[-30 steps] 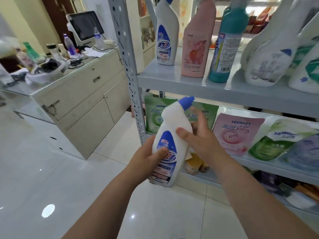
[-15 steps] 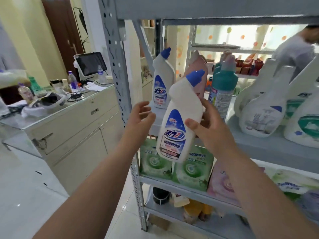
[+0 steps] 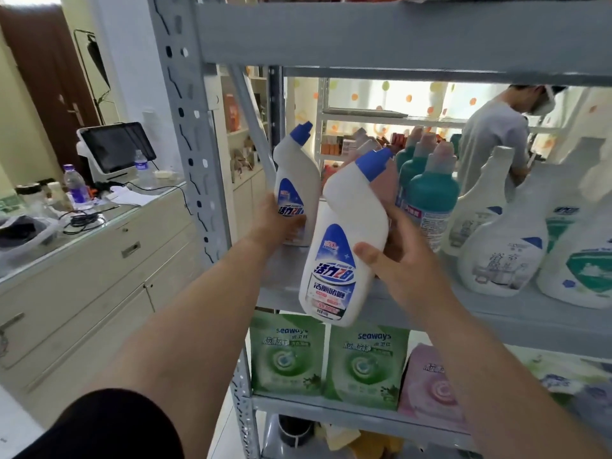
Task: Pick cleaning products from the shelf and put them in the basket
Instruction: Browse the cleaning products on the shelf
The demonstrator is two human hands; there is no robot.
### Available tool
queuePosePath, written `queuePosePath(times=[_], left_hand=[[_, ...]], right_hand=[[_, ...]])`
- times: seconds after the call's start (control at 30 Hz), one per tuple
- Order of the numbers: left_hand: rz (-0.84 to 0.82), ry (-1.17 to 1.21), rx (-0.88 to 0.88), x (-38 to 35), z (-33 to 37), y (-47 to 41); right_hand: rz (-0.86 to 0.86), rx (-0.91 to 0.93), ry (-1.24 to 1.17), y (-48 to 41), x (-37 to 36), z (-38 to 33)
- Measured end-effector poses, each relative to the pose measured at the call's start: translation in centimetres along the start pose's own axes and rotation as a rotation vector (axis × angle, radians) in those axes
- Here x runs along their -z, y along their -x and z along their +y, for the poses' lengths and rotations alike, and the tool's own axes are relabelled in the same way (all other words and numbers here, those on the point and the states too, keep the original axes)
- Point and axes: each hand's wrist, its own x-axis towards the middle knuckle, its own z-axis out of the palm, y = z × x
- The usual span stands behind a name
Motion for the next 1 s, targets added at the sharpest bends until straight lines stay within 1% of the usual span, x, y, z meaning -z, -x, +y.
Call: queuePosePath(times=[0.1, 0.27, 0.37, 0.43, 0.63, 0.73, 0.87, 1.0], left_hand=[[0.027, 0.009, 0.023, -0.2, -0.6, 0.0], [0.134, -0.058, -0.031, -0.2, -0.7, 3.5], [0.130, -0.066, -0.120, 1.4, -0.4, 7.8], [0.103, -0.046, -0.136, 2.7, -0.2, 10.8], [0.036, 0.114, -0.066, 7.8, -0.6, 17.8], [0.017, 0.120, -0.028, 9.8, -2.3, 20.5], [-0.036, 0.105, 0.072, 10.3, -5.7, 23.4], [-0.101, 0.099, 0.180, 9.5, -9.3, 25.2]], right_hand=[[0.013, -0.011, -0.003, -0.4, -0.1, 0.4], [0.025, -0.027, 0.007, -0.3, 0.1, 0.6], [0.011, -0.031, 0.024, 0.0, 0.3, 0.7], [0.005, -0.026, 0.032, 0.2, 0.5, 0.7], [-0.021, -0.033, 0.036, 0.4, 0.0, -0.3], [-0.047, -0.021, 0.080, -0.6, -1.1, -0.9], [-0.076, 0.027, 0.172, -2.7, -3.7, -2.2], [-0.075, 0.034, 0.226, -5.2, -6.5, -2.8]])
